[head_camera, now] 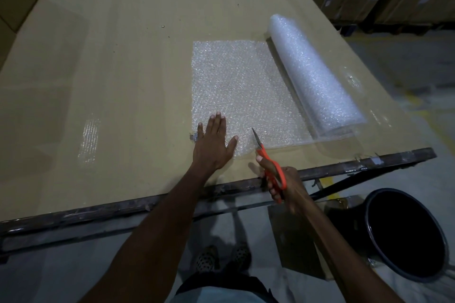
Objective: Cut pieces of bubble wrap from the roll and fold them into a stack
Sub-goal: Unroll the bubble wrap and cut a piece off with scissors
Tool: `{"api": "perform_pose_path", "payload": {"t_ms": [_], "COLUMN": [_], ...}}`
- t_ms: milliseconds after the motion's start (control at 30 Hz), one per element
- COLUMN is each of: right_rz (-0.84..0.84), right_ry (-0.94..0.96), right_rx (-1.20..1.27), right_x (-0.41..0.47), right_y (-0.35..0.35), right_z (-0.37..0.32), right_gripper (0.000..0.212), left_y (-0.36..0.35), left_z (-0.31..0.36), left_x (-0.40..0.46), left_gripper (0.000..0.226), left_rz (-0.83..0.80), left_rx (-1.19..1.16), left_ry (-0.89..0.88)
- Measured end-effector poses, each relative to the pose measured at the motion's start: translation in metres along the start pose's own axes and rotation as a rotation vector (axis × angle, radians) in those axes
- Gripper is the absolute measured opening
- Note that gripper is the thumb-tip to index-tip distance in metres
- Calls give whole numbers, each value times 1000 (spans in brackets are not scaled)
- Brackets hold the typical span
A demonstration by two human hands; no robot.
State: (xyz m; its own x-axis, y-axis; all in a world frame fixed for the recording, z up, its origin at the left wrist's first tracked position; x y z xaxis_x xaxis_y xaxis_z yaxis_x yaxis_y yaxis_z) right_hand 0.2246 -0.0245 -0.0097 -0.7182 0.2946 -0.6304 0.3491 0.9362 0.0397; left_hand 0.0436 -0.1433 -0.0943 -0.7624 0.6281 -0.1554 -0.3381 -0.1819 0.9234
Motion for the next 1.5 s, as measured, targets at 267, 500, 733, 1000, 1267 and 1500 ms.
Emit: {"api": "perform_pose_path", "payload": {"t_ms": [267,500,733,1000,1267,1500], "right_rz": [2,18,-12,26,-14,19], "right_ry": [11,13,-11,-12,-20,-39], "right_rx": [43,63,27,67,57,67], "right_x": [2,7,10,11,4,6], "right_y": [-5,-4,-7,-11,-6,-9], "right_z": [2,3,-9,-5,-2,-1], "right_gripper": [44,43,51,42,48,44], "left_y": [1,-1,0,-1,10,22], "left_z": [-2,-2,-2,-3,1,-25], "left_x": [1,1,0,1,13,55], "left_gripper": [78,80,80,81,83,81], "left_rz": [-17,-1,16,-4,1,-57], "left_rx": [-26,-16,-16,-13,5,39], "left_ry": [22,10,5,7,22,-23]}}
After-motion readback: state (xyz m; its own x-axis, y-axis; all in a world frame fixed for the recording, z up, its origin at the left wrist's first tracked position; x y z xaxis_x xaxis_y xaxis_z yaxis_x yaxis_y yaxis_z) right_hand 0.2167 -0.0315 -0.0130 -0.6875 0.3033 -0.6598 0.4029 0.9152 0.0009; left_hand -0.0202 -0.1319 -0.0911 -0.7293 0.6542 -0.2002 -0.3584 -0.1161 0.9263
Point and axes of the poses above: each hand's wrist, its own x-axis towards the middle knuckle, its own y-axis out of the back of the hand, z = x × y, the point moved 3 cm from there along x, towards the middle knuckle, and after that the axes turned 12 degrees about -z, right-handed, at the moved point
